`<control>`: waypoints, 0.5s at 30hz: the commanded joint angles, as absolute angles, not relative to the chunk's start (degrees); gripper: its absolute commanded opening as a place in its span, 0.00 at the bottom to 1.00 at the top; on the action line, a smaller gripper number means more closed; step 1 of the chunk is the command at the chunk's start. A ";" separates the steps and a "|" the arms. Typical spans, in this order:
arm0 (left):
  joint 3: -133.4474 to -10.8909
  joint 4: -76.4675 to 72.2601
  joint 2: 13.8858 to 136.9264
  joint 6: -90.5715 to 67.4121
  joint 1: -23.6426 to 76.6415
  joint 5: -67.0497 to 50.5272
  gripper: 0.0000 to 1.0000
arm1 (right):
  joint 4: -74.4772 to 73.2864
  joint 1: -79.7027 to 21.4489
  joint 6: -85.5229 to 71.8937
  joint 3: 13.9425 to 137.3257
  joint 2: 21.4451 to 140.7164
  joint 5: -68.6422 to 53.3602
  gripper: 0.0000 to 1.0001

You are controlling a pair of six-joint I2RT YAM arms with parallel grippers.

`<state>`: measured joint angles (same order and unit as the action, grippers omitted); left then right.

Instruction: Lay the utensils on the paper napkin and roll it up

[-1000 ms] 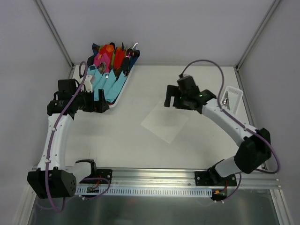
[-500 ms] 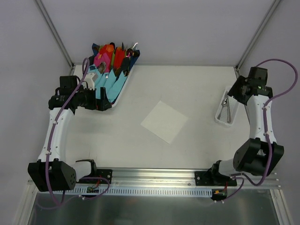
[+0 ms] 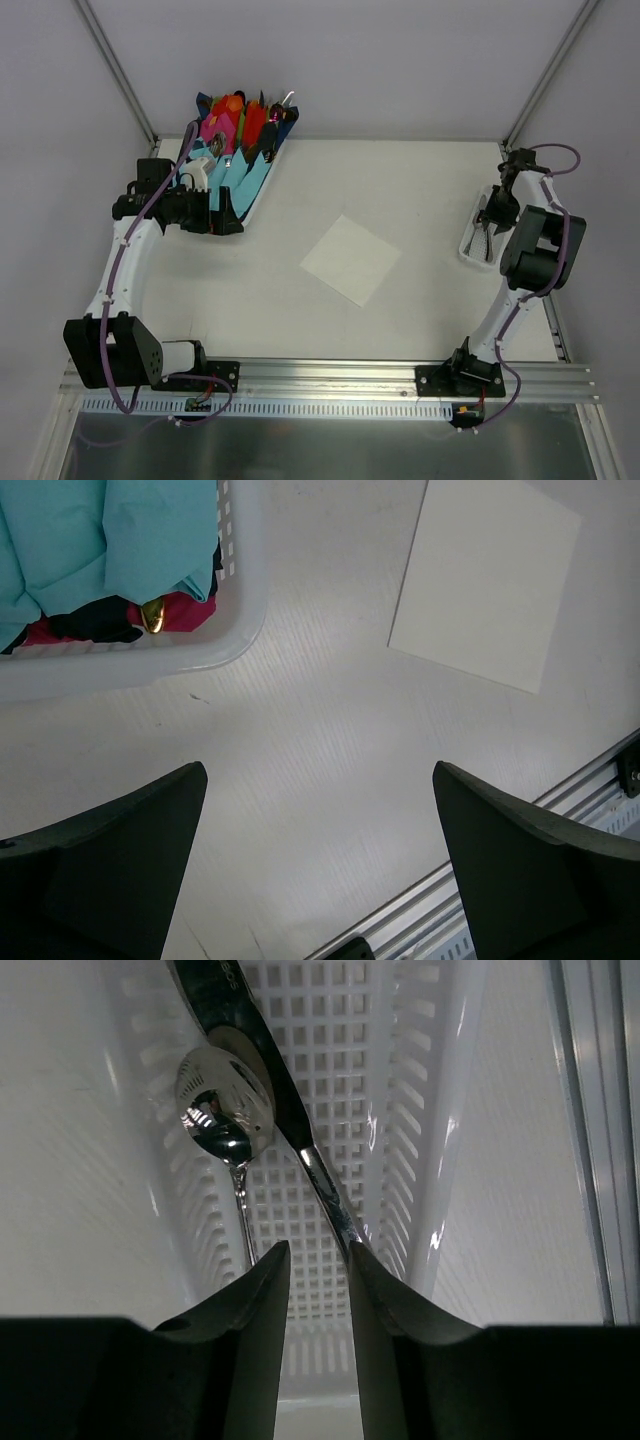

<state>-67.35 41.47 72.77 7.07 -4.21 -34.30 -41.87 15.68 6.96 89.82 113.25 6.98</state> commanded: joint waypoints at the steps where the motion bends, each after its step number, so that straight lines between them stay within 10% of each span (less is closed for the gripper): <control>1: -67.32 41.92 74.26 8.35 -4.57 -37.88 0.99 | -44.21 16.00 9.66 92.46 114.34 8.44 0.33; 15: -67.32 41.92 75.94 8.96 -4.66 -37.00 0.99 | -47.19 16.08 10.63 99.57 122.78 8.97 0.39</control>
<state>-67.33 41.45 76.53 7.35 -4.21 -35.97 -44.64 15.75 9.56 95.61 121.84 8.34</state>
